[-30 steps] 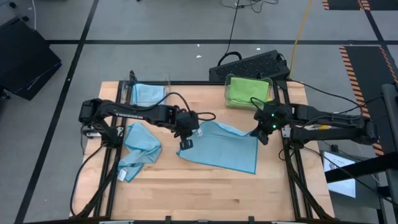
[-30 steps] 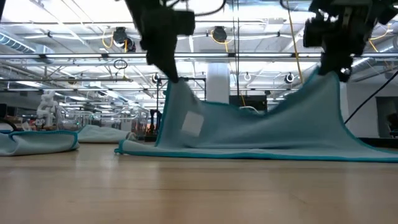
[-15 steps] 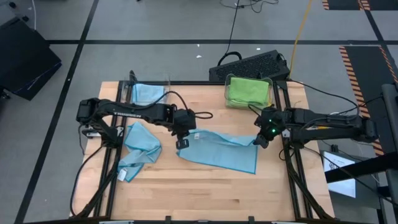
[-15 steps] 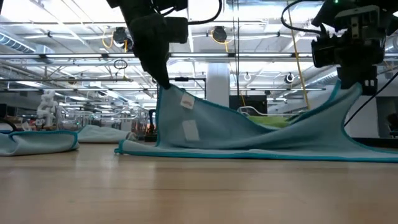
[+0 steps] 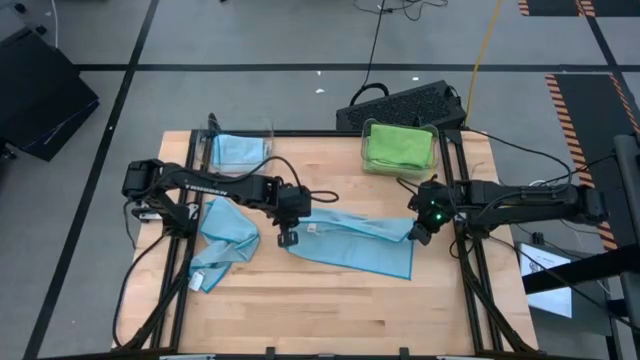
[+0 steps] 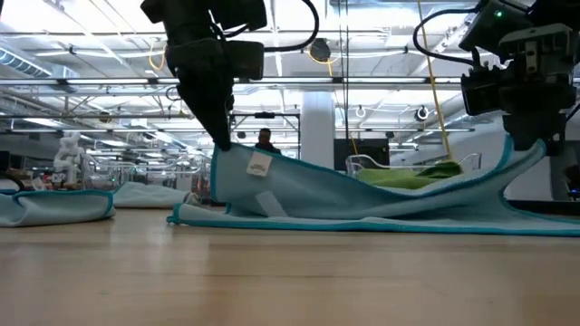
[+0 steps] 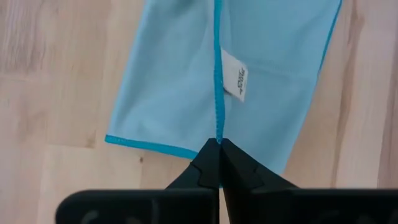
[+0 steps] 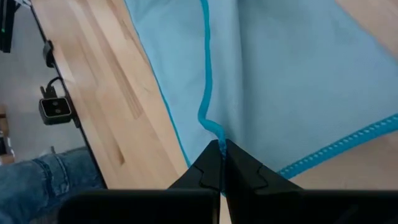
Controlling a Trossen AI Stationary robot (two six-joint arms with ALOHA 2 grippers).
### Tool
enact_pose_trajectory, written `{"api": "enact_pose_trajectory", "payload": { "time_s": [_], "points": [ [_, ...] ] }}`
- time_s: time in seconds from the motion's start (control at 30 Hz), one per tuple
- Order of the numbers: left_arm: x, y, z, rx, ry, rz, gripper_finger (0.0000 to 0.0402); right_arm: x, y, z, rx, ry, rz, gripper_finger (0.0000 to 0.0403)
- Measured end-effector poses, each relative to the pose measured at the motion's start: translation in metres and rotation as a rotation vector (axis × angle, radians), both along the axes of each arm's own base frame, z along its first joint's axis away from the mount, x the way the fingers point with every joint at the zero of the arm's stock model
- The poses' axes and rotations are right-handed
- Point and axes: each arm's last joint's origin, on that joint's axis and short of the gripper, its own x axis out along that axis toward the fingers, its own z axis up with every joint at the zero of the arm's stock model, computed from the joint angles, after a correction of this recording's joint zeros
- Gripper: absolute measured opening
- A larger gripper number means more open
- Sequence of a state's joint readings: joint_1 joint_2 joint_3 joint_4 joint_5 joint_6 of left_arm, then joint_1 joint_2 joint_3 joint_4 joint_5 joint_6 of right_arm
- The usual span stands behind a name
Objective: Sort microfiber towel by color & place in baskets
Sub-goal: Fold the right blue towel
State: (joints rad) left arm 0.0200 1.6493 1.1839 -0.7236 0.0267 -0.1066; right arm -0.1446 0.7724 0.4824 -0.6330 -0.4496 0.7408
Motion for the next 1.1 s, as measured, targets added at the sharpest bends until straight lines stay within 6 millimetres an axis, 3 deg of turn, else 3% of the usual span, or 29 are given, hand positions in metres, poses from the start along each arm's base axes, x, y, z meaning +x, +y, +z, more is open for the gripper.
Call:
{"api": "enact_pose_trajectory", "payload": {
  "time_s": [0.43,0.6,1.1],
  "points": [
    [0.001,-0.028,0.001,-0.092,-0.008,-0.057,0.0009,0.0,0.016,0.001,0.114,0.048,0.044,0.0],
    [-0.001,-0.039,0.001,-0.067,-0.007,-0.083,0.0004,-0.001,0.021,0.0,0.084,0.046,0.084,0.0],
    [-0.005,-0.029,-0.009,0.048,0.018,-0.013,0.001,-0.001,0.031,0.0,0.099,0.097,0.029,0.0]
  ]
}}
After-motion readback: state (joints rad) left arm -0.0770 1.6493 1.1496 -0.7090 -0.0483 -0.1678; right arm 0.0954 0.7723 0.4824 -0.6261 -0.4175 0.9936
